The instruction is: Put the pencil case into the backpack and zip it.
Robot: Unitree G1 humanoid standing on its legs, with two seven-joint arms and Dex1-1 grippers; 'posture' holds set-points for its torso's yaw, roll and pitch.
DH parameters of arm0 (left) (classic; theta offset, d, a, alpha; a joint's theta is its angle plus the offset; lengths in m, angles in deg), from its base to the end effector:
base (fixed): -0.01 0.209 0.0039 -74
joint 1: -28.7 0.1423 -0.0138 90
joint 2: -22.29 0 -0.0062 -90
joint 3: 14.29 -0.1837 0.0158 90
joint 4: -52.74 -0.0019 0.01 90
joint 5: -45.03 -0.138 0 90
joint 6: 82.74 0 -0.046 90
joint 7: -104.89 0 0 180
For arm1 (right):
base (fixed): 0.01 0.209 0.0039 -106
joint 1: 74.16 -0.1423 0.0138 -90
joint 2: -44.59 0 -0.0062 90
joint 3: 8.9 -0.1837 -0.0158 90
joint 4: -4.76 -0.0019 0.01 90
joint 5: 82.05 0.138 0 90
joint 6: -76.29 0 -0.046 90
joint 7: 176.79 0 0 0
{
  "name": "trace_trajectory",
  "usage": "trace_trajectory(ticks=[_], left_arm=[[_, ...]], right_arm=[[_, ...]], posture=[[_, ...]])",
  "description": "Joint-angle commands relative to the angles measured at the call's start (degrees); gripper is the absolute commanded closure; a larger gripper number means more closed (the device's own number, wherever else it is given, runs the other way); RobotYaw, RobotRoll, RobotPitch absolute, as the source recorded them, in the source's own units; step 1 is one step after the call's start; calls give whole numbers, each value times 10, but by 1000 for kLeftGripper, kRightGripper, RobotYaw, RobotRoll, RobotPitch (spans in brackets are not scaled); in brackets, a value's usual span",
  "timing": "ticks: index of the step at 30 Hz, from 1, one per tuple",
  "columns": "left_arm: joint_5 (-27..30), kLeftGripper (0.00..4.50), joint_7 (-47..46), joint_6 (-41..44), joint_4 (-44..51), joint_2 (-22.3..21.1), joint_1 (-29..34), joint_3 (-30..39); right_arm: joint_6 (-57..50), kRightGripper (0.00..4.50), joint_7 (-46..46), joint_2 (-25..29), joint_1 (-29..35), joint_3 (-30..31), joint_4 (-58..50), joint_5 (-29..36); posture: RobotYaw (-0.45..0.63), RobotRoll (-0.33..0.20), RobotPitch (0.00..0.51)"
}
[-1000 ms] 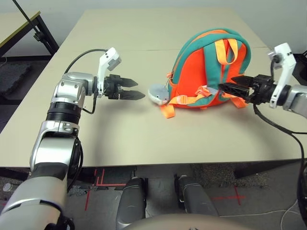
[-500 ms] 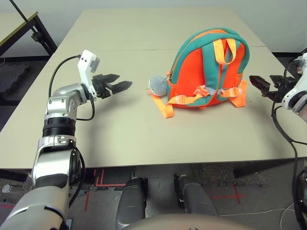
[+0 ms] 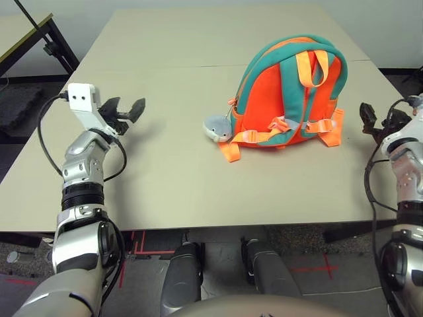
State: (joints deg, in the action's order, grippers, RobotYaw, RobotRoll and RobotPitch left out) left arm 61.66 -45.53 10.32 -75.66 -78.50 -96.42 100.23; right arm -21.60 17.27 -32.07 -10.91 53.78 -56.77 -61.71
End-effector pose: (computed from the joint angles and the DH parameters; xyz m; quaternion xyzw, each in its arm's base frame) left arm 0.2911 0.3050 0.1214 -0.0544 -0.0448 -0.0399 0.9967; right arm 0.2610 -0.3266 0.1206 0.0581 -0.0342 -0.1190 0.9906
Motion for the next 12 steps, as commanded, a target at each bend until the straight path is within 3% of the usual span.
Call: trace_trajectory(ticks=[1,12], left_arm=[[7,0,-21,-25,-25,-8,12,13],[6,0,-49,-69,-72,-13,13,16]], right_arm=[[32,27,-5,-7,-2,-4,26,-4],[70,27,-8,-3,-11,-3,69,-7]], posture=[[-92,0,151],[-98,0,140]])
